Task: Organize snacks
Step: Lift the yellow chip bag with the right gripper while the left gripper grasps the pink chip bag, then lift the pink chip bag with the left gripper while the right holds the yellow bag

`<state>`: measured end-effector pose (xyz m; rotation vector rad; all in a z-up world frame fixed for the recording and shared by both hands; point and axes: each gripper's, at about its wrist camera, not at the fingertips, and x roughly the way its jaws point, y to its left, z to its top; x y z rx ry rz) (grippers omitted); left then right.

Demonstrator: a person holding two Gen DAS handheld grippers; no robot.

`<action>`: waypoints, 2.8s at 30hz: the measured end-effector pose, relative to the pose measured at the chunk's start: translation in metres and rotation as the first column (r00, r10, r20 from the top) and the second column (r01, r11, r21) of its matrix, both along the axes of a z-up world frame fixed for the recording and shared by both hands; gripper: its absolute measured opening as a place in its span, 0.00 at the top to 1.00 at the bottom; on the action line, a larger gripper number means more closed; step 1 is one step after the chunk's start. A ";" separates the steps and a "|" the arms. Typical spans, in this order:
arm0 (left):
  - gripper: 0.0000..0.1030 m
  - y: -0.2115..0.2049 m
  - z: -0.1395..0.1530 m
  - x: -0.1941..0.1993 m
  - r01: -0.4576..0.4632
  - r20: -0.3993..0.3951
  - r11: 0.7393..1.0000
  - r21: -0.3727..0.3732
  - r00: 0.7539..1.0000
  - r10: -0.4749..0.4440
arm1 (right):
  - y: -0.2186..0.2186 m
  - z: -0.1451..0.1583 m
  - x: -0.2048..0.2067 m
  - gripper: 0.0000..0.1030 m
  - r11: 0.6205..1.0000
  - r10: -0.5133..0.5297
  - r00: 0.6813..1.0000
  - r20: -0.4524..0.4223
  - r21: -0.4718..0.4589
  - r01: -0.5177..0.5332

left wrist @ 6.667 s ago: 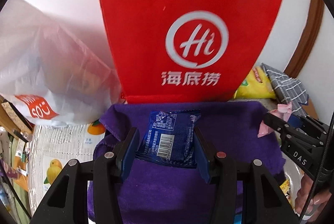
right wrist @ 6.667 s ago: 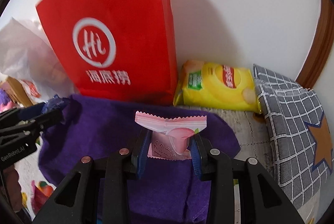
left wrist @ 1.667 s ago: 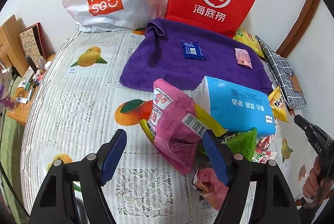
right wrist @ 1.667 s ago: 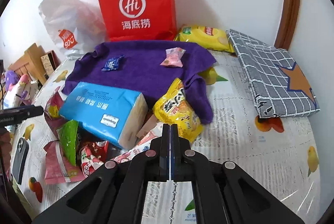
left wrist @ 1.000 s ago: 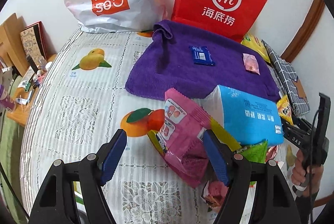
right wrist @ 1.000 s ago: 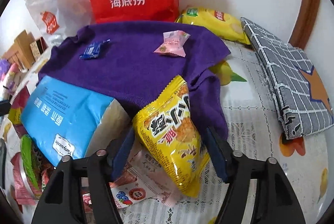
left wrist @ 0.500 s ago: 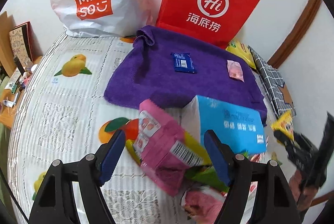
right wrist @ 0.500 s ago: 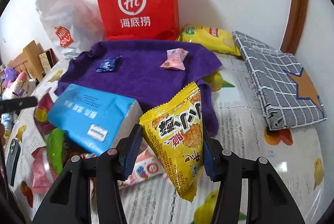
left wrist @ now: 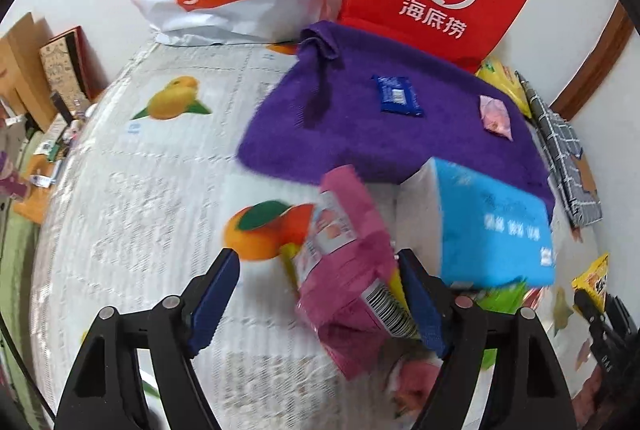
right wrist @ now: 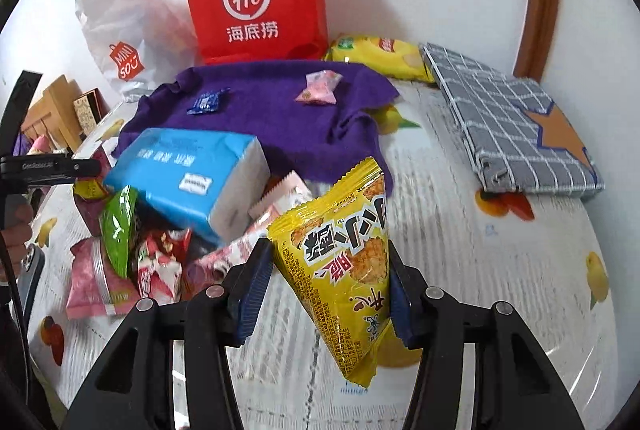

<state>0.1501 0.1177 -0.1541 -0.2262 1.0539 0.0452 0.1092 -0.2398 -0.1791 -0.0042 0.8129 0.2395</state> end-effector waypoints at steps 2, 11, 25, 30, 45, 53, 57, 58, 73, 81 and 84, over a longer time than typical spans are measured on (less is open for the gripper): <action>0.22 0.006 0.002 -0.008 -0.005 -0.004 1.000 0.015 1.000 0.005 | -0.001 -0.004 -0.001 0.49 1.000 -0.005 1.000 -0.010 0.012 0.005; 0.22 0.028 0.000 -0.027 -0.021 -0.019 0.999 -0.027 1.000 0.021 | 0.007 -0.005 -0.008 0.49 1.000 0.012 1.000 -0.009 0.026 -0.011; 0.36 -0.027 -0.039 -0.017 0.104 -0.083 0.994 -0.018 0.991 -0.105 | 0.014 -0.025 -0.015 0.48 1.000 0.011 0.998 -0.063 -0.009 -0.011; 0.45 -0.026 -0.038 -0.020 0.099 -0.068 0.995 -0.009 0.993 -0.100 | 0.021 -0.028 -0.018 0.48 0.999 0.012 0.999 -0.051 -0.036 -0.014; 0.49 -0.013 -0.022 -0.041 0.082 -0.010 0.996 -0.027 0.997 -0.082 | 0.026 -0.016 -0.030 0.48 0.999 0.007 1.000 -0.018 -0.037 -0.007; 0.49 -0.005 -0.008 -0.060 0.072 0.030 0.996 -0.049 0.997 -0.070 | 0.030 0.001 -0.041 0.48 0.999 -0.017 1.000 0.007 -0.034 0.017; 0.49 -0.008 -0.001 -0.069 0.078 0.047 0.996 -0.047 0.996 -0.076 | 0.032 0.010 -0.048 0.48 0.999 -0.031 0.999 0.023 -0.039 0.032; 0.49 -0.009 0.002 -0.071 0.082 0.052 0.996 -0.047 0.995 -0.079 | 0.032 0.013 -0.050 0.48 0.999 -0.033 0.999 0.027 -0.038 0.034; 0.49 -0.035 0.042 -0.084 0.129 0.108 0.990 -0.061 0.987 -0.122 | 0.036 0.056 -0.065 0.48 1.000 -0.021 0.993 0.114 -0.004 0.021; 0.49 -0.052 0.059 -0.072 0.161 0.122 0.985 -0.063 0.981 -0.152 | 0.034 0.073 -0.053 0.48 1.000 -0.018 0.992 0.129 0.019 0.015; 0.49 -0.059 0.066 -0.067 0.175 0.131 0.983 -0.061 0.977 -0.166 | 0.033 0.080 -0.048 0.48 1.000 -0.017 0.990 0.142 0.021 0.015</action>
